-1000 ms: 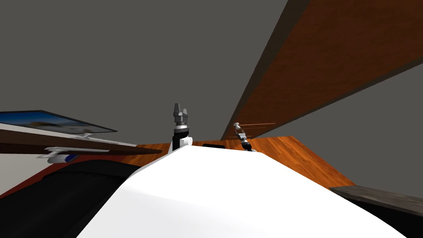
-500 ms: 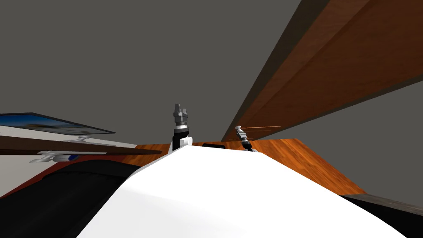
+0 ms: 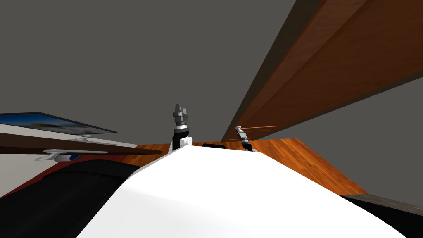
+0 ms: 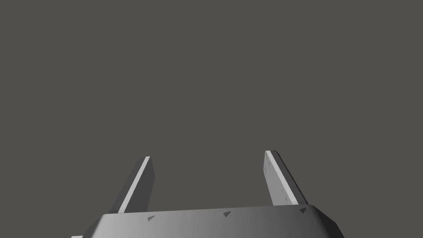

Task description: Pull the door open

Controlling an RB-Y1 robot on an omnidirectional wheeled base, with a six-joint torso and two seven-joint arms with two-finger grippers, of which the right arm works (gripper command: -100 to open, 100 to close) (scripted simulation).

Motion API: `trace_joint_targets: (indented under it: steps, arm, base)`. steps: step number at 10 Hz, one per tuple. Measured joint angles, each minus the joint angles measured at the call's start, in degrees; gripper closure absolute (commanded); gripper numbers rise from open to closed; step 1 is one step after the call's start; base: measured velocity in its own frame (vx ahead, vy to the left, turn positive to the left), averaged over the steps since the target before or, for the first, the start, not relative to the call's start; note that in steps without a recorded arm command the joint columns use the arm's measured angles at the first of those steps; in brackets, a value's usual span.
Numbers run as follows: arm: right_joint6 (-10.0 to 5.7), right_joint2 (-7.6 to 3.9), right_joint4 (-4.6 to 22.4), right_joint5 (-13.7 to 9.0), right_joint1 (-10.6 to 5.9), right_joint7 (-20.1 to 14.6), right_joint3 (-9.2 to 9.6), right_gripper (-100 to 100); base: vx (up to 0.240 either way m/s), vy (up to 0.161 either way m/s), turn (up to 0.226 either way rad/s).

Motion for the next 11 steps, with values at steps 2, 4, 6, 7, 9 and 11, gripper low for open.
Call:
trace_joint_targets:
  steps: [2,4,6,7,9,11]
  arm:
    - [0.16,-0.12,0.04,-0.72,-0.08,-2.24,0.09,100]
    - [0.29,-0.18,-0.07,-1.59,-0.20,-5.15,0.31,100]
    - [0.42,-0.21,-0.12,-2.43,-0.27,-7.90,0.52,100]
    - [0.41,-0.29,0.07,-2.97,-0.46,-9.43,0.61,100]
    - [0.60,-0.29,-0.11,-3.83,-0.47,-12.04,0.80,100]
    - [0.82,-0.39,-0.40,-4.77,-0.33,-14.83,1.05,100]
  base:
    - [-0.037,-0.016,0.065]
    - [-0.039,-0.020,0.058]
    - [-0.038,-0.013,0.068]
    - [-0.050,-0.017,0.074]
    - [-0.029,-0.015,0.037]
    - [-0.046,-0.025,0.090]
